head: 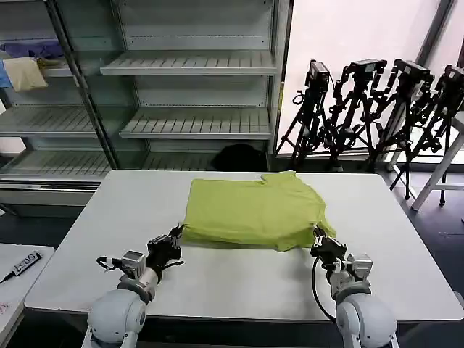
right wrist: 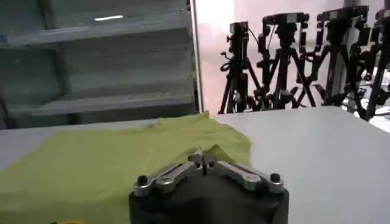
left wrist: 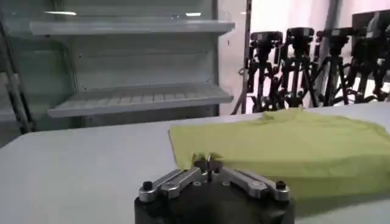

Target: Fold and organize the clothes.

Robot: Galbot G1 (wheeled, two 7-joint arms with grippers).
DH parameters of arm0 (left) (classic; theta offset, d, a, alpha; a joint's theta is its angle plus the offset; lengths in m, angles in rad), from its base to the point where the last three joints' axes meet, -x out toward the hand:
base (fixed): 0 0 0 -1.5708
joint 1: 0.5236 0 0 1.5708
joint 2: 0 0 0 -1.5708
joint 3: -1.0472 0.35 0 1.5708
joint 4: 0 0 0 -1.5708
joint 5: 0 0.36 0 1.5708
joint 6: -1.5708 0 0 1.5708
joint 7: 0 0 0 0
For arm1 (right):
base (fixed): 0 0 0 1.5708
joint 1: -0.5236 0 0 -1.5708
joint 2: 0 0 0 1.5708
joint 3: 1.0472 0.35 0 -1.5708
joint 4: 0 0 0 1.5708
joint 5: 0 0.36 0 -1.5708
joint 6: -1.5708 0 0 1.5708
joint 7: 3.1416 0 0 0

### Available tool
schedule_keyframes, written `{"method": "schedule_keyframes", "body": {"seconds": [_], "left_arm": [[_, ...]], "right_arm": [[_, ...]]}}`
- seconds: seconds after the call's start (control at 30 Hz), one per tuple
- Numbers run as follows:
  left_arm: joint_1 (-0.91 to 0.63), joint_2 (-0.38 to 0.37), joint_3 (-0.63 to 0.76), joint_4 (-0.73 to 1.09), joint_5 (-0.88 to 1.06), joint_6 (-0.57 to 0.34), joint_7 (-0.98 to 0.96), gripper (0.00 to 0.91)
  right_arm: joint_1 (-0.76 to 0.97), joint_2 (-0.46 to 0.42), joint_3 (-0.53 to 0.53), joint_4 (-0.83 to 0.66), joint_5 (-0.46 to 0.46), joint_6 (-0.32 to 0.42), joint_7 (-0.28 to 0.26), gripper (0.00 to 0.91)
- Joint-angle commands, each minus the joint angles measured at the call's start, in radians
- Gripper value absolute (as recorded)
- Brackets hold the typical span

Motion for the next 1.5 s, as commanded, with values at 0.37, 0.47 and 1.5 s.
{"method": "schedule_keyframes", "body": {"seconds": [0.37,0.47,1.5], "left_arm": [[-0.104,0.0,0.014,0.157,0.044,0.005,-0.004,0.0],[-0.115,-0.002,0.016,0.174,0.065,0.004,-0.002,0.0],[-0.139,-0.011,0.012,0.165,0.099,-0.011,0.007,0.907]], "right_arm": [[0.171,0.021,-0.016,-0.205,-0.059,0.0,-0.018,0.0],[0.178,0.025,-0.014,-0.219,-0.064,0.0,-0.018,0.0],[0.179,0.01,0.004,-0.211,-0.078,-0.001,-0.017,0.907]]}}
